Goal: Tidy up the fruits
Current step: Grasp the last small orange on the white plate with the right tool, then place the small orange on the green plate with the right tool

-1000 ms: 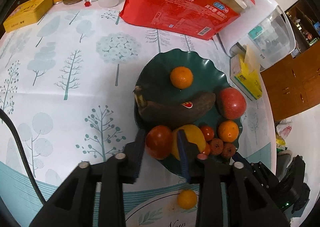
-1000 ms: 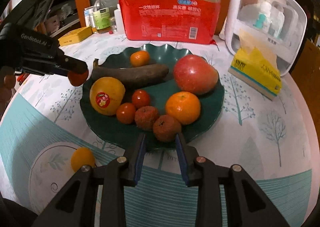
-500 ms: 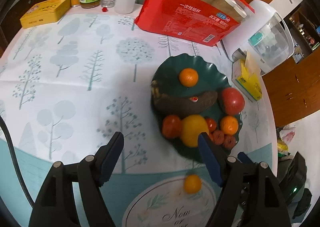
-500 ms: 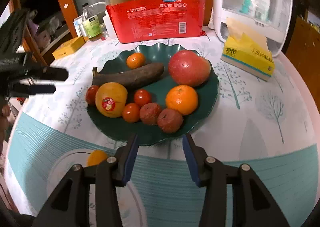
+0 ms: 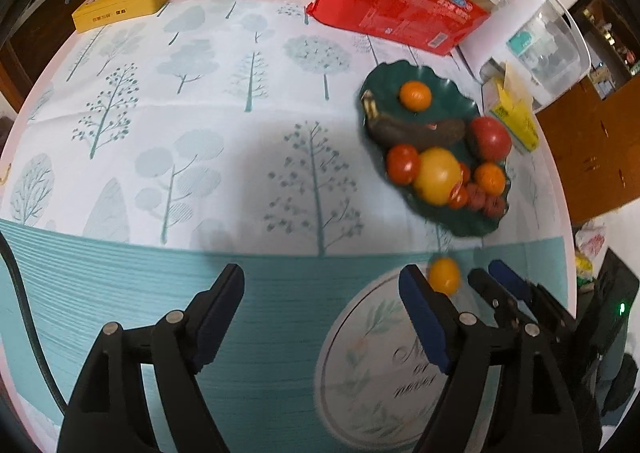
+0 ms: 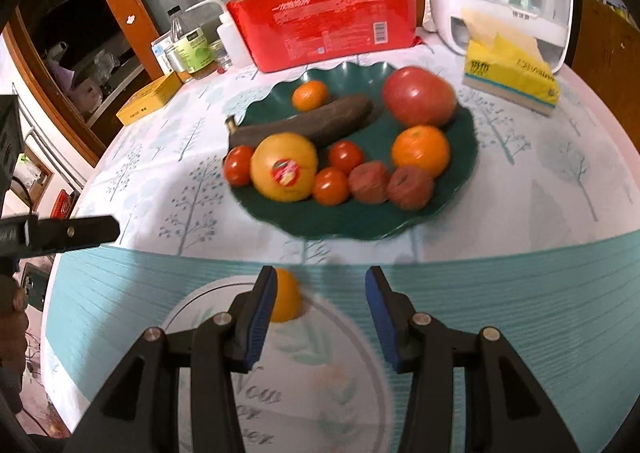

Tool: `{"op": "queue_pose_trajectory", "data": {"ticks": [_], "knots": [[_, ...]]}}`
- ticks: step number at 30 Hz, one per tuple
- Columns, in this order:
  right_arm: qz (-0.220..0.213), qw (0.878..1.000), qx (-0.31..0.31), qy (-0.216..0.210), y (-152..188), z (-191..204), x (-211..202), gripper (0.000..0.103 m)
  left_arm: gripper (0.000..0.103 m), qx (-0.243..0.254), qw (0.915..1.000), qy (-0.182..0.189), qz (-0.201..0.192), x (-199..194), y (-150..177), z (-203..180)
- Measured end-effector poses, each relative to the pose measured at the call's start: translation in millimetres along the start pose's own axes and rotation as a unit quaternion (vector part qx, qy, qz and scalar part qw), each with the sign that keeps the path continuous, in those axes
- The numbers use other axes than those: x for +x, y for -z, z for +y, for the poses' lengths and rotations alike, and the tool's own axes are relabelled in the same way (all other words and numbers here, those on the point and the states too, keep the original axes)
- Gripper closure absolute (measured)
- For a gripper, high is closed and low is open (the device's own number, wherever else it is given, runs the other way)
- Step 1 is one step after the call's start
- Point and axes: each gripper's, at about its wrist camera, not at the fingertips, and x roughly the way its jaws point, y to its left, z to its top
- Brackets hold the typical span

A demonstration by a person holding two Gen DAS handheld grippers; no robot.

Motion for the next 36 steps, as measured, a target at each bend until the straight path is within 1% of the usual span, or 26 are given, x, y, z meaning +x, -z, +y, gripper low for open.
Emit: {"op": "queue_pose_trajectory", "data": {"ticks": [4, 7, 15, 18, 20, 29, 36], "knots": [[0.008, 1.0, 0.014, -0.005, 5.7, 10.6, 7.0, 0.057, 0.024, 0.019, 0.9998, -0.003, 0.009, -5.1, 10.7, 6.8], [0.012, 1.0, 0.024, 0.002, 9.3, 17.4, 12.3, 0.057, 0.024, 0.031, 0.9994, -0.002, 0.018, -7.4, 16.5, 11.3], [0.021, 0.999, 0.035, 0.011, 13.2, 30.6, 26.0, 0.057, 0.024, 0.043, 0.9988, -0.003, 0.025, -10.6, 21.6, 25.0], [0.019, 0.999, 0.033, 0.022, 14.5, 34.8, 27.8, 0.062, 0.024, 0.045, 0.9986, -0.004, 0.028, -9.7, 20.6, 29.5], [0.022, 0.999, 0.031, 0.033, 14.6, 35.7, 29.3, 0.071, 0.024, 0.046, 0.9985, -0.003, 0.029, -8.5, 19.9, 31.3], [0.024, 0.998, 0.033, 0.037, 10.6, 33.4, 25.6, 0.072, 0.024, 0.046, 0.9985, 0.005, 0.03, -6.3, 20.0, 33.4], [0.005, 0.998, 0.0, 0.058, -7.5, 35.4, 14.1, 0.072, 0.024, 0.038, 0.9988, 0.01, 0.03, -4.5, 20.8, 36.6]]}}
